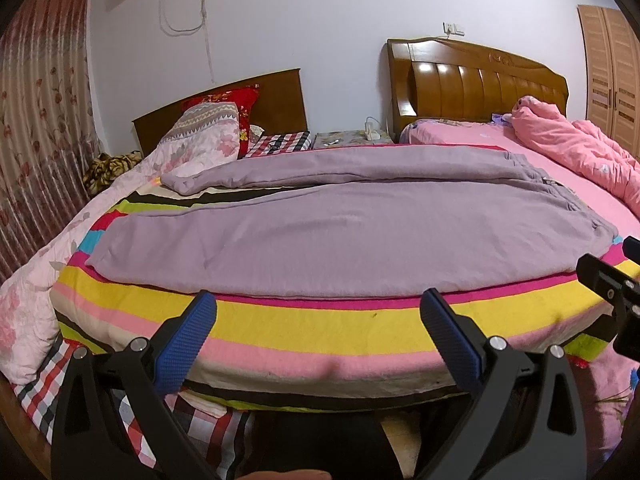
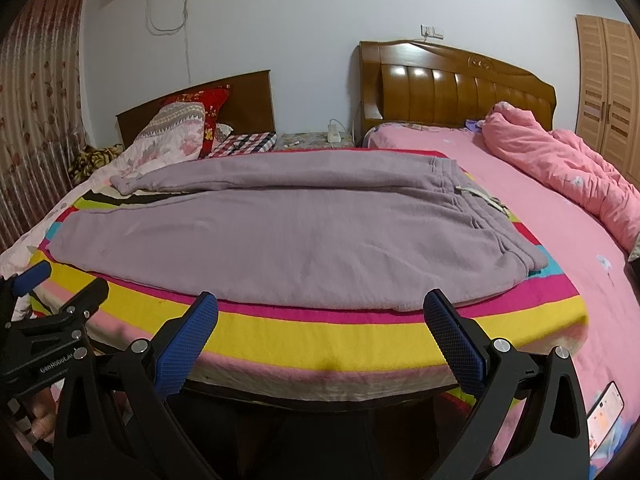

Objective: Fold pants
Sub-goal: 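Lower both open grippers onto the ribbed cuff end of the sweatpants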

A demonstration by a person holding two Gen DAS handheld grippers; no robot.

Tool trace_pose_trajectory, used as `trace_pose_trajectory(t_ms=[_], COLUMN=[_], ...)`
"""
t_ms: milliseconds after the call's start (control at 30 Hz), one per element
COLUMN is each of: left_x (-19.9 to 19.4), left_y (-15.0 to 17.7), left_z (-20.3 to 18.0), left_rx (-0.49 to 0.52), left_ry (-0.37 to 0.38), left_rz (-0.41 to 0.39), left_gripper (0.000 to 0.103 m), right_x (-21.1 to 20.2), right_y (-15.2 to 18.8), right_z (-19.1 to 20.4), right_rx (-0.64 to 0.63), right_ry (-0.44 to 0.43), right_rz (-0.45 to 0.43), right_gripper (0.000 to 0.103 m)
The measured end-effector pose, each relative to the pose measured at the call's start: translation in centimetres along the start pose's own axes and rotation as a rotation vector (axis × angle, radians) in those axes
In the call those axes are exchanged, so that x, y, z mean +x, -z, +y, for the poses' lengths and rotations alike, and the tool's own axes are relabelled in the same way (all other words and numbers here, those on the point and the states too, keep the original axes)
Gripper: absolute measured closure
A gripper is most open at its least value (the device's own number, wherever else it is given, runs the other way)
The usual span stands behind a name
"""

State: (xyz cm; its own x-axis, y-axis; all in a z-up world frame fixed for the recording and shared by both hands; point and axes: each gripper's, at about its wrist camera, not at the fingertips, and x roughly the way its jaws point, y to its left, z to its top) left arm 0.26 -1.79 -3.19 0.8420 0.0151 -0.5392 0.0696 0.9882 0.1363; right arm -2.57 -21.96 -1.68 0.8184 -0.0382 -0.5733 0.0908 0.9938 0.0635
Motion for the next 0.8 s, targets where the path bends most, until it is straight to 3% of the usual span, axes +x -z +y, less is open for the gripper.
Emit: trace_pose_trajectory(t_ms=[133,200,300,367,400,467,567,633,700,800], left_x=[1.3,2.3,4.7,6.4,7.5,10.5,16.0,19.2,24.3,30.8], left_y=[-1.3,-3.4,-8.4,-11.8,-13.3,-16.4,-19.9,-21.3,-22.5,-23.4], left_z=[0.1,1.1,3.0,4.2,4.8,5.4,5.4,5.1,4.6,4.5], left_rx=[0.015,-0.005,-0.044,-0.082,-0.101,-0.115,-0.092,-0.076,-0.042,-0.073], left_ry=[0.021,0.083,0.048,0.030,0.010,-0.012,0.030,0.083,0.181,0.274], left_rz=[0.017,0.021,0.001,-0.039,-0.052,-0.067,-0.094,-0.069,0.081,0.261], left_gripper=[0.001,0.001,0.001,0.001,0.001,0.002,0.002,0.002,0.002,0.002], right_x=[-0.2,-0.6,0.3,3.5,5.2,12.0,21.9,28.8,34.5,41.5], right_y=[-2.3,-5.1,-11.0,-15.8,-17.4,-21.9,-25.7,-27.2,-27.8,-28.0], right_z=[-1.5,-2.8,-5.6,-7.9,-8.6,-10.6,-11.9,-12.5,-12.7,-13.2], right_rx=[0.006,-0.019,-0.117,-0.201,-0.218,-0.240,-0.308,-0.344,-0.396,-0.448], right_ry=[-0.073,-0.110,-0.123,-0.158,-0.169,-0.169,-0.209,-0.205,-0.207,-0.247], right_rz=[-0.078,-0.145,-0.271,-0.290,-0.268,-0.141,0.059,0.196,0.289,0.389], right_gripper=[0.004,0.004,0.004,0.004,0.004,0.004,0.004,0.004,0.004,0.005])
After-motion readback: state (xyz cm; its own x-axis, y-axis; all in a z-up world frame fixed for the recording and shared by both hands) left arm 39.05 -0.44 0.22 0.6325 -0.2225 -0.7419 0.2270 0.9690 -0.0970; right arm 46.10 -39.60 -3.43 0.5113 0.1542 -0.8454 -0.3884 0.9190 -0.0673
